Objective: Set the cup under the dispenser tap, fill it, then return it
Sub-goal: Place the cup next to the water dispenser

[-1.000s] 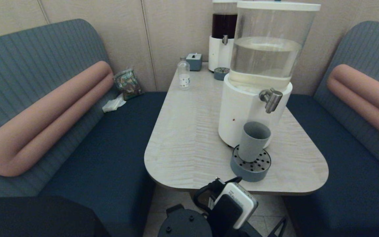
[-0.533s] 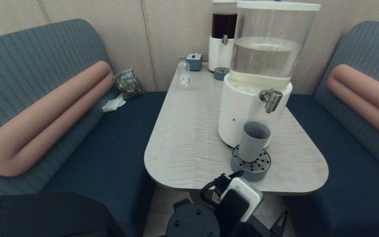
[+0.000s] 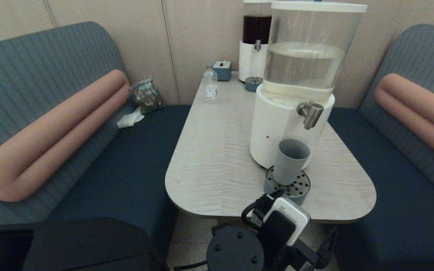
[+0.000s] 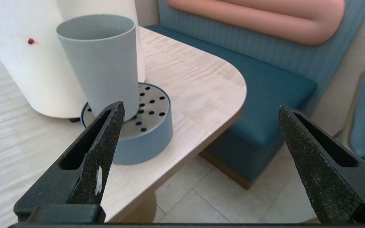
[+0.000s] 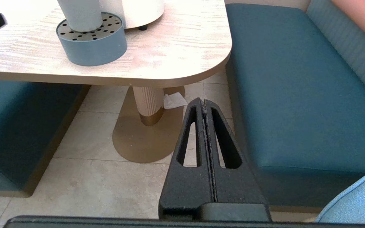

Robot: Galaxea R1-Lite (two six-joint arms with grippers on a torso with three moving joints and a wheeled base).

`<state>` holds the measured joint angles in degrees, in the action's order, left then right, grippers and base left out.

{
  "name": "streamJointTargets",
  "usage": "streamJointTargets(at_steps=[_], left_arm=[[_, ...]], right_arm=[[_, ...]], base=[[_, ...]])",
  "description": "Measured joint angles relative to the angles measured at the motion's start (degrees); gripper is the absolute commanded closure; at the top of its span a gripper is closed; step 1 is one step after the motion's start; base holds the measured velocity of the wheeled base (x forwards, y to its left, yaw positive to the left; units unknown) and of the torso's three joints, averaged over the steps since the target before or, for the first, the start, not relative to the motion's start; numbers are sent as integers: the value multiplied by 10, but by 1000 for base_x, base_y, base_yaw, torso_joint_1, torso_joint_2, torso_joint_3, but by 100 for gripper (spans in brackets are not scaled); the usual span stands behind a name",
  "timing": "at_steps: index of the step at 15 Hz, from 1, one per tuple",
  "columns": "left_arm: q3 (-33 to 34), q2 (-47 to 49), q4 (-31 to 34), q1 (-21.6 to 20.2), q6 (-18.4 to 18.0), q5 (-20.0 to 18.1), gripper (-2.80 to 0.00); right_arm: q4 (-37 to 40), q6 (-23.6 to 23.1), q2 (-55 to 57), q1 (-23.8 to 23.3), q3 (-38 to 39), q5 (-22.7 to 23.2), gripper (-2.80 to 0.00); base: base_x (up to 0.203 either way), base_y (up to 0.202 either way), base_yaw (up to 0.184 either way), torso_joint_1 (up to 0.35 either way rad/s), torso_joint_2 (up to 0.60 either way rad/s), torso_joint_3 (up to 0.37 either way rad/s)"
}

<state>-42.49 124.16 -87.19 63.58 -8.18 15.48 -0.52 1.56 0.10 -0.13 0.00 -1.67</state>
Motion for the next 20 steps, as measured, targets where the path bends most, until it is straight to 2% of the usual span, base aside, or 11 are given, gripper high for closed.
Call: streamJointTargets(at_steps=[20], left_arm=[[-103,66,0,-45,-26,14,-280]], right_arm=[[0,0,0,0,0,0,0]], base=[[0,0,0,0,0,0]])
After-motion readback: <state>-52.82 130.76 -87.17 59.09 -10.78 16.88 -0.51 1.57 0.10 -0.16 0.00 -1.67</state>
